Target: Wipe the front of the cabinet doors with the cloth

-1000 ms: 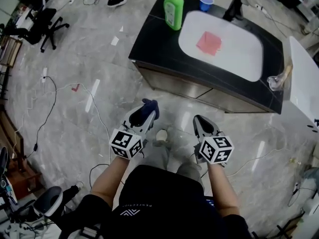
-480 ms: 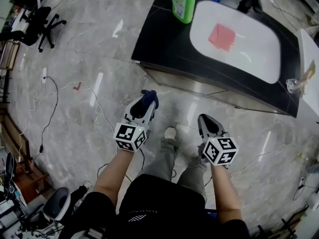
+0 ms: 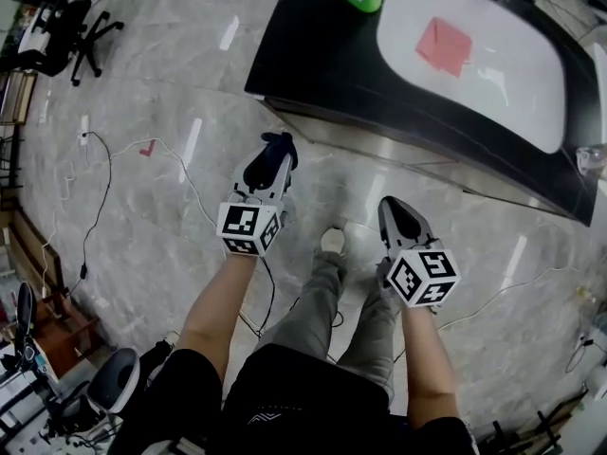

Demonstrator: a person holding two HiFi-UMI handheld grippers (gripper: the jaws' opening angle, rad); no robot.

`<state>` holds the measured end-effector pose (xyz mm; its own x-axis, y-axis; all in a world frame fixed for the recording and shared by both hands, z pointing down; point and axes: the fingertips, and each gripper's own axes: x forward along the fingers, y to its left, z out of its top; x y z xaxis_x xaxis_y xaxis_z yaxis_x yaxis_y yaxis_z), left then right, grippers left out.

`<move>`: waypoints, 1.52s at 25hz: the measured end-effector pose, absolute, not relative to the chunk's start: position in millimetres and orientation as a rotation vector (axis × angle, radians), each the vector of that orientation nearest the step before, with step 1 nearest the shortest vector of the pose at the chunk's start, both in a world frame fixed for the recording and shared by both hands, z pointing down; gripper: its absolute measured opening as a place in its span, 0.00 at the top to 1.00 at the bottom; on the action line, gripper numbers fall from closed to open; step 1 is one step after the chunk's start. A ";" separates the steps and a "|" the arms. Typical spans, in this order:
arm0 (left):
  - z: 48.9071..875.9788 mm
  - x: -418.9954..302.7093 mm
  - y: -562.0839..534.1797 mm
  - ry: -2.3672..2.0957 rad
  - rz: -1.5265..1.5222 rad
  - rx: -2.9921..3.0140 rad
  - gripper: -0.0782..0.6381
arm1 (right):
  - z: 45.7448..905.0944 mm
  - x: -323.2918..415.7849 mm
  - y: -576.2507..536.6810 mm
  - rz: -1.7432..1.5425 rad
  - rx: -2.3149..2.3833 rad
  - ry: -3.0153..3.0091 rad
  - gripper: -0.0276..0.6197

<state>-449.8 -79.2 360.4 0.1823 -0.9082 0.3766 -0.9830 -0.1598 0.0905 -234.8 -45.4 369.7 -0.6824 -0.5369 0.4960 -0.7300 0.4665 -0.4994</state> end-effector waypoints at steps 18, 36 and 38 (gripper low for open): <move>369.5 -392.0 -120.9 -1.935 0.137 2.118 0.71 | 388.2 -160.1 -70.3 1.016 1.181 -2.512 0.89; 367.7 -176.4 -126.4 -1.729 -0.010 2.292 0.71 | 406.3 -14.2 -44.1 1.073 1.302 -2.450 0.89; 369.7 -153.3 -127.2 -1.694 0.002 2.321 0.71 | 408.4 2.5 -41.3 1.071 1.316 -2.442 0.89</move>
